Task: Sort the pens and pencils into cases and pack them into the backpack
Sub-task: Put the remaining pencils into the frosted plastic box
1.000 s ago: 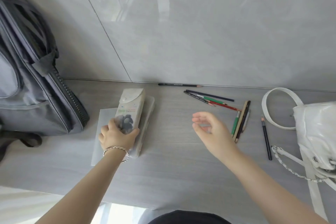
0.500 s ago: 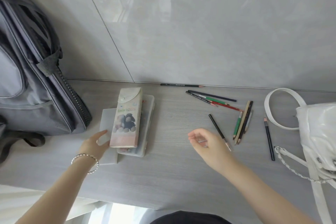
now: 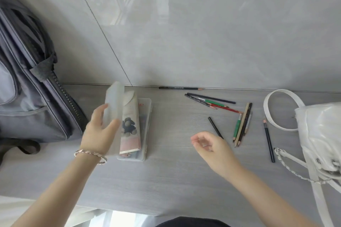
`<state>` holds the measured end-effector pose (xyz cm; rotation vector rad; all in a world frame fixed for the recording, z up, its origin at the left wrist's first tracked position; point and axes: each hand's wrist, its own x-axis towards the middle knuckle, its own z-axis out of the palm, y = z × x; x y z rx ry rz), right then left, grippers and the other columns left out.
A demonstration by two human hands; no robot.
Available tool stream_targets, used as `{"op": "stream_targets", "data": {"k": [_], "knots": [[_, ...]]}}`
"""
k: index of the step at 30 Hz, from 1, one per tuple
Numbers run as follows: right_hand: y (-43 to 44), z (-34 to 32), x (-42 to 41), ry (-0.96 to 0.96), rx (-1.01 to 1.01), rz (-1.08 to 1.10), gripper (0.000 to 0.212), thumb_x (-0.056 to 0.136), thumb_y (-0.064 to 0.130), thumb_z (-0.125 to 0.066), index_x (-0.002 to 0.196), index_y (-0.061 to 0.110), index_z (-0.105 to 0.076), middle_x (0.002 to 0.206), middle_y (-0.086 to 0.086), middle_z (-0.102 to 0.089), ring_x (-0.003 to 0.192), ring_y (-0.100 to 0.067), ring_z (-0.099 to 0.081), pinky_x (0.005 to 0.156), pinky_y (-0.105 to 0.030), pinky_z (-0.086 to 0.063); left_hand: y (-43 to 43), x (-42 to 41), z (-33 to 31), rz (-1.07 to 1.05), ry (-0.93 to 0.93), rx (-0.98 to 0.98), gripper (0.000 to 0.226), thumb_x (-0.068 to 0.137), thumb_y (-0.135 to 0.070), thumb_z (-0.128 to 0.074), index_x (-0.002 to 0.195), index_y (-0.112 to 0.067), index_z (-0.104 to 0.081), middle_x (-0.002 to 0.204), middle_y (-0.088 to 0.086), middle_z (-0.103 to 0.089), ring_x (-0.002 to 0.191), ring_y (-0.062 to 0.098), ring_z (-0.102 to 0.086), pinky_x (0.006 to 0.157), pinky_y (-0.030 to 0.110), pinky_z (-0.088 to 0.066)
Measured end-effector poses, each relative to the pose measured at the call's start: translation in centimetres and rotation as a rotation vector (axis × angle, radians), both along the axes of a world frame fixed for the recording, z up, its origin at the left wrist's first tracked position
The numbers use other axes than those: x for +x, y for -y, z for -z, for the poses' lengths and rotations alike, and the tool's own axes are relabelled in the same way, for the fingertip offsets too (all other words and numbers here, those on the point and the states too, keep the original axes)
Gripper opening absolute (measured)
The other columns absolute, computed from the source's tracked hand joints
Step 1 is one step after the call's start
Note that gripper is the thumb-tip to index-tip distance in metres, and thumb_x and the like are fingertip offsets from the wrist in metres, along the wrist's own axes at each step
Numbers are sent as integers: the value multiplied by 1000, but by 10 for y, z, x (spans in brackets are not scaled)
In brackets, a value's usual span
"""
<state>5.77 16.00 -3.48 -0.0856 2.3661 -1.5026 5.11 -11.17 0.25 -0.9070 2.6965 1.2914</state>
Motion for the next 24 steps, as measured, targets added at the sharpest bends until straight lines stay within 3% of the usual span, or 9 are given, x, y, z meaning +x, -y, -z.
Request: {"op": "stream_targets", "data": {"k": [2, 4, 7, 9, 13, 17, 19, 21, 24], "knots": [[5, -6, -2, 7, -117, 82, 23, 87, 14, -60, 98, 33, -54, 97, 14, -60, 90, -4, -59, 76, -6, -44, -27, 3, -13, 210, 7, 50, 91, 45, -54, -47, 134, -40, -32, 107, 1, -56, 102, 24, -53, 89, 35, -45], [9, -15, -6, 93, -267, 139, 29, 87, 21, -60, 113, 26, -49, 102, 8, -63, 94, -7, -61, 83, -13, -47, -56, 9, -16, 421, 46, 26, 102, 40, -58, -45, 138, -35, -29, 108, -10, -49, 108, 13, -47, 92, 19, -37], [11, -26, -6, 201, -449, 131, 26, 86, 35, -54, 109, 23, -55, 99, 1, -69, 92, -4, -65, 81, -18, -51, -104, 15, -10, 597, 68, 112, 103, 40, -62, -49, 136, -26, -40, 113, -10, -51, 100, 5, -54, 82, 1, -37], [11, -28, -2, 180, -512, 185, 28, 77, 44, -51, 99, 28, -57, 91, 12, -68, 84, 6, -64, 70, -9, -49, -124, 17, -3, 569, 89, 232, 101, 39, -60, -54, 133, -27, -45, 103, -11, -57, 93, 7, -63, 78, 10, -47], [7, -24, 3, 143, -547, 310, 29, 73, 48, -49, 93, 31, -59, 88, 12, -68, 88, -1, -65, 76, -18, -53, -140, 19, 7, 489, 113, 478, 95, 38, -51, -65, 129, -25, -52, 100, -3, -65, 88, 12, -70, 77, 20, -54], [4, -17, 8, 181, -577, 323, 40, 74, 52, -45, 98, 25, -62, 85, 14, -70, 86, -2, -66, 77, -23, -54, -139, 24, 9, 426, 97, 659, 68, 43, -32, -73, 110, -31, -61, 85, -3, -67, 72, 8, -71, 70, 25, -58], [0, -7, 9, 314, -641, 359, 57, 75, 63, -46, 107, 20, -64, 102, 3, -71, 100, -15, -65, 92, -40, -49, -133, 23, 11, 345, 106, 831, 45, 46, -29, -70, 91, -30, -74, 85, 3, -72, 79, 23, -72, 71, 41, -58], [-5, 1, 9, 394, -670, 380, 70, 74, 73, -48, 122, 23, -58, 123, -1, -64, 118, -20, -56, 106, -46, -37, -127, 23, 14, 274, 132, 1020, 37, 45, -29, -71, 81, -22, -78, 90, 9, -74, 79, 30, -71, 64, 40, -58], [-15, 15, 6, 461, -586, 381, 84, 61, 85, -47, 128, 35, -51, 138, 9, -49, 136, -13, -35, 114, -43, -24, -122, 24, 19, 180, 229, 1193, 48, 50, -28, -72, 96, -13, -70, 100, 15, -72, 81, 33, -69, 65, 40, -58]]}}
